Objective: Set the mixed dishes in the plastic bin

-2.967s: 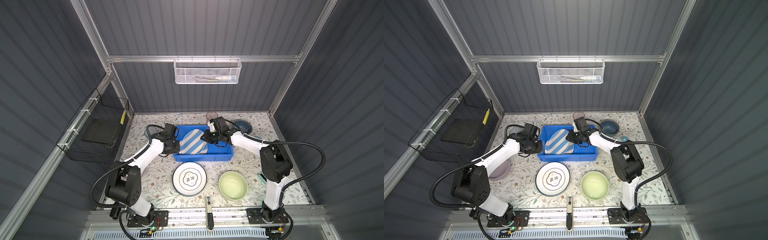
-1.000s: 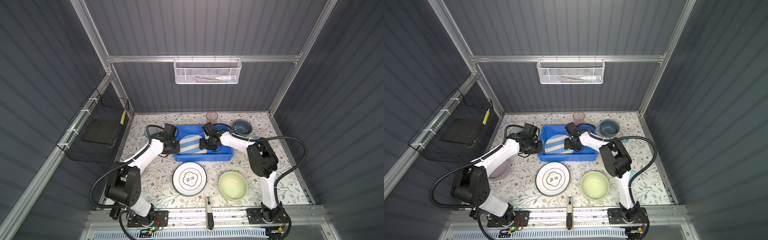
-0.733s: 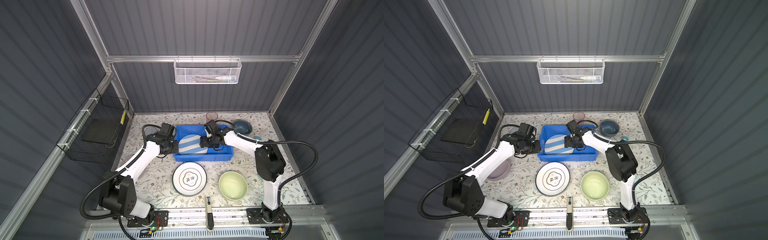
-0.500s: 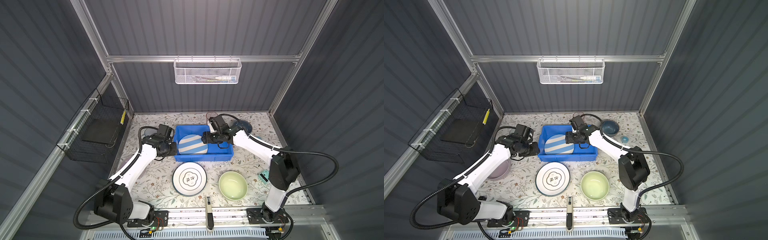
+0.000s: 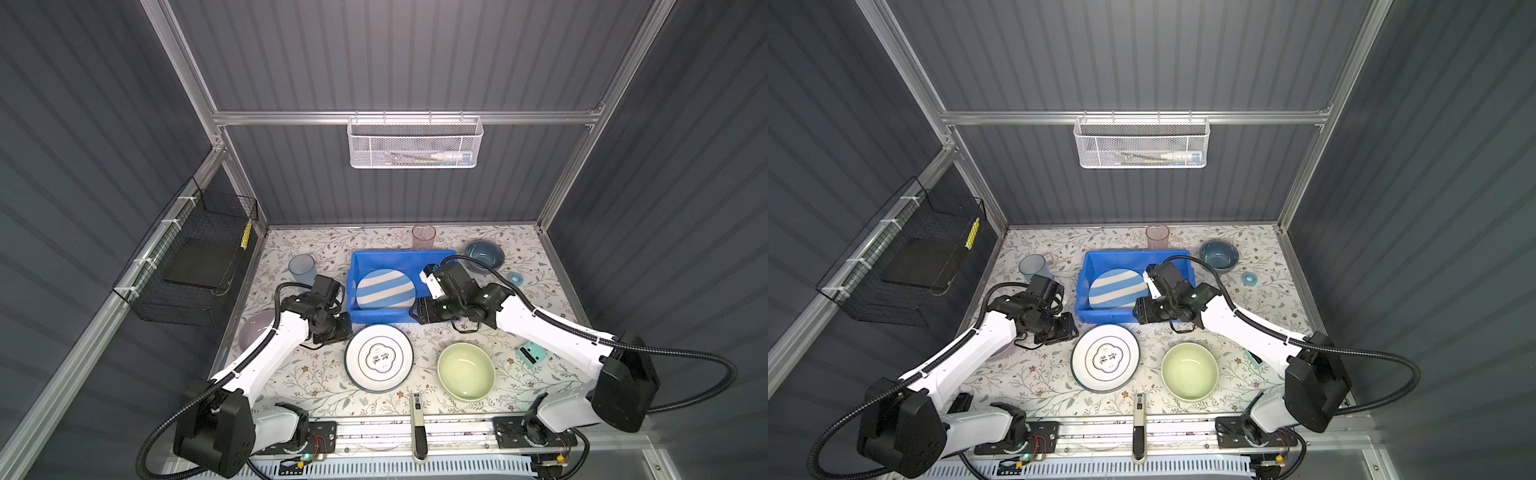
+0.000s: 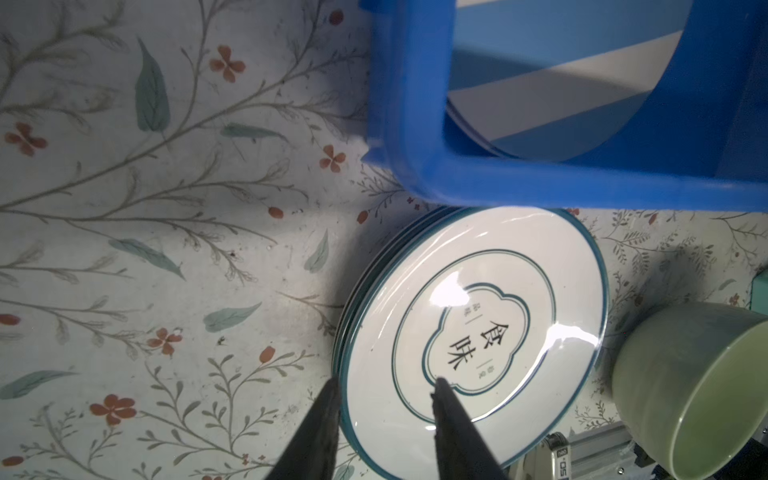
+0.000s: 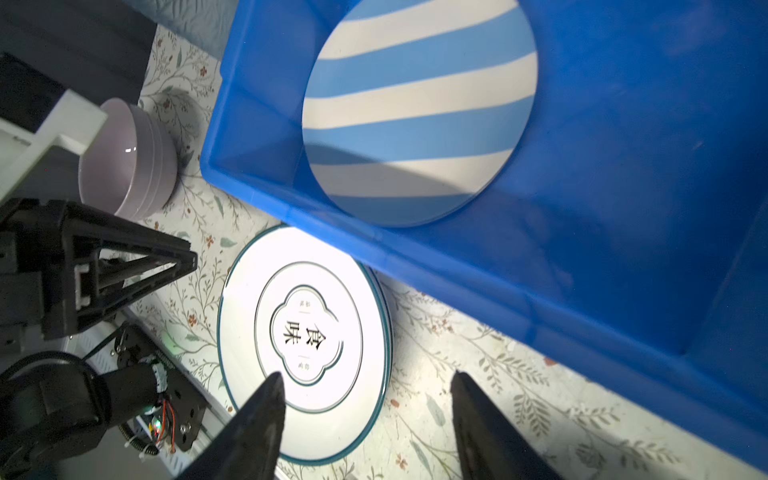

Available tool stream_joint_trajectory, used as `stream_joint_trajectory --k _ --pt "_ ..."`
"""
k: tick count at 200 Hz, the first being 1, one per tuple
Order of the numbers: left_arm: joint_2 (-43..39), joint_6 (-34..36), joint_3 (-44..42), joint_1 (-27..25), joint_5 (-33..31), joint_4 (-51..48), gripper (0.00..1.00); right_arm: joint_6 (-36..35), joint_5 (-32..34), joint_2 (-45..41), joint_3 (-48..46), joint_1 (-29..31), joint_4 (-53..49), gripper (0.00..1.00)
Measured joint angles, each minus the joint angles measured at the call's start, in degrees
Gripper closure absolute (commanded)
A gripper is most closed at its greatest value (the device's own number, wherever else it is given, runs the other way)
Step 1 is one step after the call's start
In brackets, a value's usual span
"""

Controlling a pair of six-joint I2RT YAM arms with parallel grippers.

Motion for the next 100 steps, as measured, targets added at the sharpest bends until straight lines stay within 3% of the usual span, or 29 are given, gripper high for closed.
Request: stream_joint_trajectory --k 48,100 --pt "-2.58 -4.76 -6.08 -0.09 1.77 3.82 0.68 5.29 0.92 -1.81 -8.11 4.17 4.04 0.48" --pt "-2.16 -7.32 -8.79 -2.54 2.27 7.06 0.7 9.51 2.32 1.51 -9.44 7.41 7.65 0.49"
